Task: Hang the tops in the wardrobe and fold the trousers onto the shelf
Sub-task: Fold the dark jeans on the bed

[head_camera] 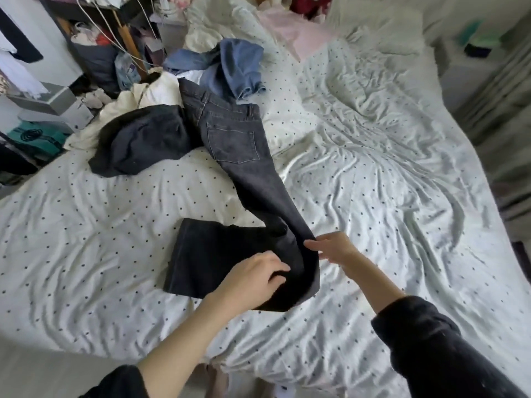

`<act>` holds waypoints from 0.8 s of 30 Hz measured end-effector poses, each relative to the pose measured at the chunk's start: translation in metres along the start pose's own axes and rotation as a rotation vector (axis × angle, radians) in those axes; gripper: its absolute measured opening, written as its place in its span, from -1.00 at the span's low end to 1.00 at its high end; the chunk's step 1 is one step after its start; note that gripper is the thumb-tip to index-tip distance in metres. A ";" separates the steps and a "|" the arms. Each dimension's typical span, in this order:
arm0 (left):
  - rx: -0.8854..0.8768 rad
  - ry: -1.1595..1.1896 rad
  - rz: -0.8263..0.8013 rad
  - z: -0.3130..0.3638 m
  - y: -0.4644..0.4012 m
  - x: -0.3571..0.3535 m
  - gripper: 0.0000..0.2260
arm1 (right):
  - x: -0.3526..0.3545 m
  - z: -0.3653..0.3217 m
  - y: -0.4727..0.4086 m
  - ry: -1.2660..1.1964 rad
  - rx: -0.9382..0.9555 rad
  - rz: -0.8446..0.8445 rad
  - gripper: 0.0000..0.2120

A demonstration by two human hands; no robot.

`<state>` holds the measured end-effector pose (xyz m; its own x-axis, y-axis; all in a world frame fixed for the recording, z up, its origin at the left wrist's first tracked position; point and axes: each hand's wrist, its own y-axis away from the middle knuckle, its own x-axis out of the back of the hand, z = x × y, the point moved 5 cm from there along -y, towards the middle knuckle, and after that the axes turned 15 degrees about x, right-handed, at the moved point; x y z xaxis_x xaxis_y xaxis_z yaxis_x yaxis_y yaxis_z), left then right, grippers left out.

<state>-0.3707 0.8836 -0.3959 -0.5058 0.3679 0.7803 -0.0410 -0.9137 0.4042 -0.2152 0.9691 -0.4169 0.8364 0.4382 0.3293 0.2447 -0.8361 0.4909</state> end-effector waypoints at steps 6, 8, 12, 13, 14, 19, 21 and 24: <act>0.004 -0.025 0.065 0.020 -0.006 -0.011 -0.59 | 0.066 0.070 0.053 0.287 -0.286 -0.055 -0.86; 0.006 -0.047 -0.016 0.028 -0.008 -0.022 -0.58 | 0.071 0.080 0.060 0.375 -0.340 -0.104 -0.84; 0.009 -0.076 -0.089 0.036 -0.013 -0.034 -0.58 | 0.068 0.084 0.051 0.568 -0.308 -0.113 -0.91; 0.017 -0.068 -0.095 0.034 -0.014 -0.033 -0.58 | 0.068 0.079 0.051 0.625 -0.297 -0.093 -0.94; 0.025 -0.061 -0.097 0.031 -0.017 -0.032 -0.58 | 0.066 0.076 0.048 0.656 -0.272 -0.072 -0.93; 0.068 -0.093 -0.053 0.002 -0.041 -0.015 -0.54 | 0.053 0.050 0.026 0.655 -0.057 0.037 -0.47; 0.095 -0.136 -0.048 -0.010 -0.055 -0.008 -0.51 | 0.044 0.039 0.005 0.654 0.020 0.061 -0.48; 0.132 -0.214 -0.084 -0.026 -0.081 0.001 -0.49 | 0.027 0.022 -0.029 0.633 0.087 0.045 -0.51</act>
<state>-0.3901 0.9540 -0.4403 -0.3112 0.4828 0.8186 0.0442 -0.8531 0.5199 -0.1887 0.9978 -0.4396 0.4016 0.4898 0.7738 0.2774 -0.8703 0.4069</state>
